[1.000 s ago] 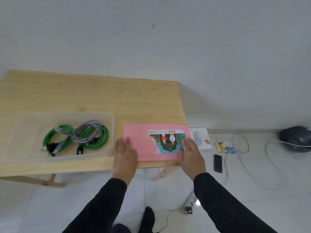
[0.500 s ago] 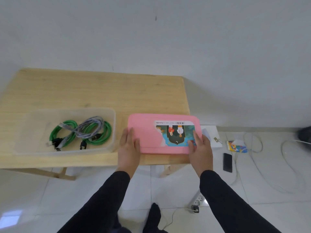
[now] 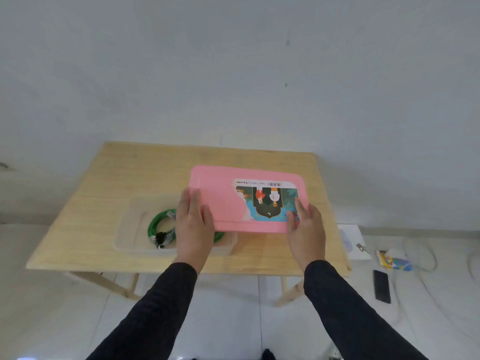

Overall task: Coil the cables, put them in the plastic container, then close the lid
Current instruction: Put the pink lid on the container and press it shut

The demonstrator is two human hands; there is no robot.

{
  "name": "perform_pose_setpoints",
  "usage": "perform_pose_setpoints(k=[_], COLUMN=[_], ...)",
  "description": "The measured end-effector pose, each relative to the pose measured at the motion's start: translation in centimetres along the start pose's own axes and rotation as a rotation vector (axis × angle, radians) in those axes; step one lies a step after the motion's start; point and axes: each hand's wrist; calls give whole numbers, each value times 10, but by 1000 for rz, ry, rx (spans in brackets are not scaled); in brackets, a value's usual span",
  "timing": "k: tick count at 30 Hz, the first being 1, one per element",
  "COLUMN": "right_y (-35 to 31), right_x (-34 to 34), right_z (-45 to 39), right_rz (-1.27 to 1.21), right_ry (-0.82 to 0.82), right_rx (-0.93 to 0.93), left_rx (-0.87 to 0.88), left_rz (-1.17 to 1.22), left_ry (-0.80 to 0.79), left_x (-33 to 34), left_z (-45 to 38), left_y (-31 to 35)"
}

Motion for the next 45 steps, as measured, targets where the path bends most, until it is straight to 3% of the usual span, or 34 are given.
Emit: perform_pose_setpoints(k=[7,15,28,33,37,45], right_y=[-85,-105,-106,-102,-102,-108], right_x=[73,100,108,107,105,111], right_z=[41,64,60,62,65,46], right_rz=[-47,21,32,-118,-324,-377], right_ry=[-107,-157,-186,-180,-202,-105], right_rx=[-1,35,49,98,238,252], left_rx=[-78,-132,-158,-167,-197,-170], left_rz=[-57,-29,23,142,195,210], left_ry=[31,-43,-83,-69,-84,-39], left_x=[-79,-93,-87,-85,-82,-77], left_z=[-12,-8,-16,-16,-13,-41], left_y=[-88,-136,-153,-160,-164,-153])
Point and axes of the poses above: each hand's wrist, its own z-axis away from the middle knuckle, its own x-axis out of the palm, y = z × x, and after that the axes turned 4 degrees about -x, right-handed
